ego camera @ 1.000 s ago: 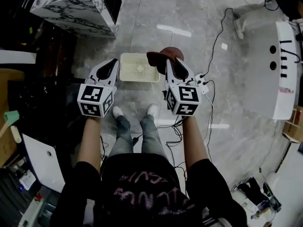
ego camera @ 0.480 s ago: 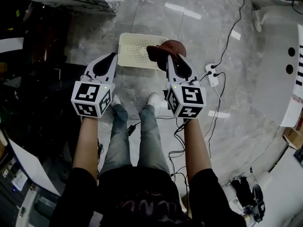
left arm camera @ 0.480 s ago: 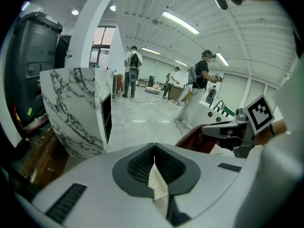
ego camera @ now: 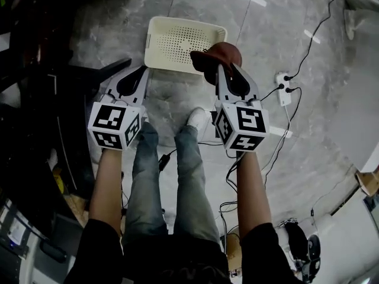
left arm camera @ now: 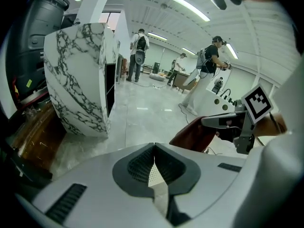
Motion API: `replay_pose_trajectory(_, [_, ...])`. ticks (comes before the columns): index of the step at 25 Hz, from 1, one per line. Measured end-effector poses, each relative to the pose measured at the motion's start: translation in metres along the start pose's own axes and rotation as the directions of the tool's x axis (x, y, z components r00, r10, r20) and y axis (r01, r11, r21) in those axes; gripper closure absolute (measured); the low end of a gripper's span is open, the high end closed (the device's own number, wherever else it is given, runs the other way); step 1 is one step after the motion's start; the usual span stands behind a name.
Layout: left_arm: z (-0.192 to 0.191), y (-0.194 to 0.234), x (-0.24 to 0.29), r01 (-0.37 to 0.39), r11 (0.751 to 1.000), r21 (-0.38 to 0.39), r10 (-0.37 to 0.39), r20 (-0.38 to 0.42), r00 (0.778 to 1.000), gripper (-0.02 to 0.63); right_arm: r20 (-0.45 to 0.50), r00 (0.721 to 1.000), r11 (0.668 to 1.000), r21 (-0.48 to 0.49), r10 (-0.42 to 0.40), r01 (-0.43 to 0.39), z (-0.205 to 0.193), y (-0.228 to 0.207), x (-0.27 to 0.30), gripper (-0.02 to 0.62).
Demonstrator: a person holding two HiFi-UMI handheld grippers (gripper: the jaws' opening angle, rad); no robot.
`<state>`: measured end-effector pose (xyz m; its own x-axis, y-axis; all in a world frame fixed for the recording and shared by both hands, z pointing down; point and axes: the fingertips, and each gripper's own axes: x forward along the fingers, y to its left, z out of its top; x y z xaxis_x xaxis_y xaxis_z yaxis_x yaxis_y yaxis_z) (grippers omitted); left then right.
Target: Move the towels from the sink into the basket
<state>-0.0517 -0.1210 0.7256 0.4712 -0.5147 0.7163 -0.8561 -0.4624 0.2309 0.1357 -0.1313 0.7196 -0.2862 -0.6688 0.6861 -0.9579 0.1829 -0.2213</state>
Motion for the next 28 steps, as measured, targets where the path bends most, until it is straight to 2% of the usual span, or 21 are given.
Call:
replay_pose_trajectory(5, [-0.026,0.014,0.034,0.0,1.0,0.013,0.0,-0.031,1.0,0.589,-0.064,0.998,1.0,-0.013,-0.006,0.006,-0.04,-0.012,0.039,0.514])
replay_pose_trajectory(9, [-0.041,0.018,0.049,0.006,1.0,0.003,-0.006,-0.034,0.999,0.589,-0.08,0.997,1.0,0.007,-0.009,0.01,-0.063,-0.014,0.059,0.511])
replay_pose_trajectory(12, [-0.055,0.017,0.056,0.012,1.0,0.008,-0.011,-0.048,0.999,0.589,-0.102,0.995,1.0,0.016,-0.004,0.006,-0.077,-0.015,0.071,0.5])
replay_pose_trajectory(13, [-0.059,0.016,0.058,0.014,1.0,0.009,-0.014,-0.052,0.999,0.589,-0.109,0.994,1.0,0.017,-0.006,0.008,-0.08,-0.016,0.073,0.477])
replay_pose_trajectory(18, [-0.075,0.008,0.064,0.028,1.0,0.013,-0.027,-0.075,0.997,0.589,-0.1,0.995,0.999,0.039,0.002,0.002,-0.085,-0.02,0.074,0.41])
replay_pose_trajectory(28, [-0.064,-0.008,0.051,0.039,0.999,0.018,-0.038,-0.057,0.998,0.589,-0.096,0.995,0.999,0.032,0.009,-0.005,-0.083,-0.016,0.05,0.419])
